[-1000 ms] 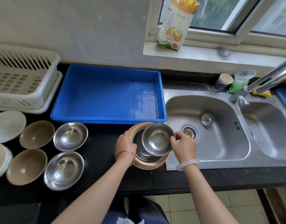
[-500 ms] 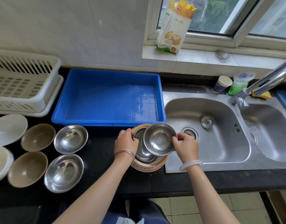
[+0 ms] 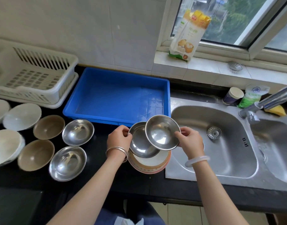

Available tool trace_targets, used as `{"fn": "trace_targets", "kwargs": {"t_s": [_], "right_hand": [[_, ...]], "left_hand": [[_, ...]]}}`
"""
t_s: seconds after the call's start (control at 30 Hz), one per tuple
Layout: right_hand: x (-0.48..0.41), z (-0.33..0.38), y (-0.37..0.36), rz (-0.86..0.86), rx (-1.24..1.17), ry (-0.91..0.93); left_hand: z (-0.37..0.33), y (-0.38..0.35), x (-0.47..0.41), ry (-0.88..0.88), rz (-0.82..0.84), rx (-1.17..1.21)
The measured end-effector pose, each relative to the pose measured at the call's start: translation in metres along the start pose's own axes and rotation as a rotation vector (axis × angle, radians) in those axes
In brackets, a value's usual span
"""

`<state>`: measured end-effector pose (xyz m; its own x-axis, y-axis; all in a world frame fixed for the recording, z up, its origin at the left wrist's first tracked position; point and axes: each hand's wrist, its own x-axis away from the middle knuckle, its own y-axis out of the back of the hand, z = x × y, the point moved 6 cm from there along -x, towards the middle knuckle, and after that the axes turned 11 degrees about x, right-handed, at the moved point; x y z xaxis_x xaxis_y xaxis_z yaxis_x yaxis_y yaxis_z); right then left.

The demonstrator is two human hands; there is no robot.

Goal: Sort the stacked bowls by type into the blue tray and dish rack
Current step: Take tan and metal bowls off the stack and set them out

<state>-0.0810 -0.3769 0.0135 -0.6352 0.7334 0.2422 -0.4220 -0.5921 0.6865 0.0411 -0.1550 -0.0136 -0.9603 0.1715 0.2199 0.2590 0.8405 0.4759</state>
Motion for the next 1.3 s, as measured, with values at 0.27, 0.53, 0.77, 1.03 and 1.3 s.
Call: {"fn": "trace_targets", "kwargs": {"t_s": [0.27, 0.53, 0.77, 1.03, 1.3], "right_hand": [[-0.014, 0.065, -0.035, 0.195, -0.053, 0.171], [-0.015, 0.102, -0.132, 0.373, 0.073, 0.190], [-0.018, 0.099, -0.189, 0.435, 0.269, 0.164], [-0.017, 0.098, -0.208, 0.390, 0.615, 0.213], [-0.023, 0.096, -0.218, 0.420, 0.797, 0.217]], "left_hand": [[0.034, 0.059, 0.023, 0.129, -0.171, 0.179], [0.095, 0.095, 0.059, 0.310, -0.301, 0.357], [0.130, 0.098, 0.068, 0.379, -0.288, 0.316], [0.150, 0.089, 0.068, 0.414, -0.254, 0.201], [0.157, 0.083, 0.062, 0.405, -0.255, 0.187]]}}
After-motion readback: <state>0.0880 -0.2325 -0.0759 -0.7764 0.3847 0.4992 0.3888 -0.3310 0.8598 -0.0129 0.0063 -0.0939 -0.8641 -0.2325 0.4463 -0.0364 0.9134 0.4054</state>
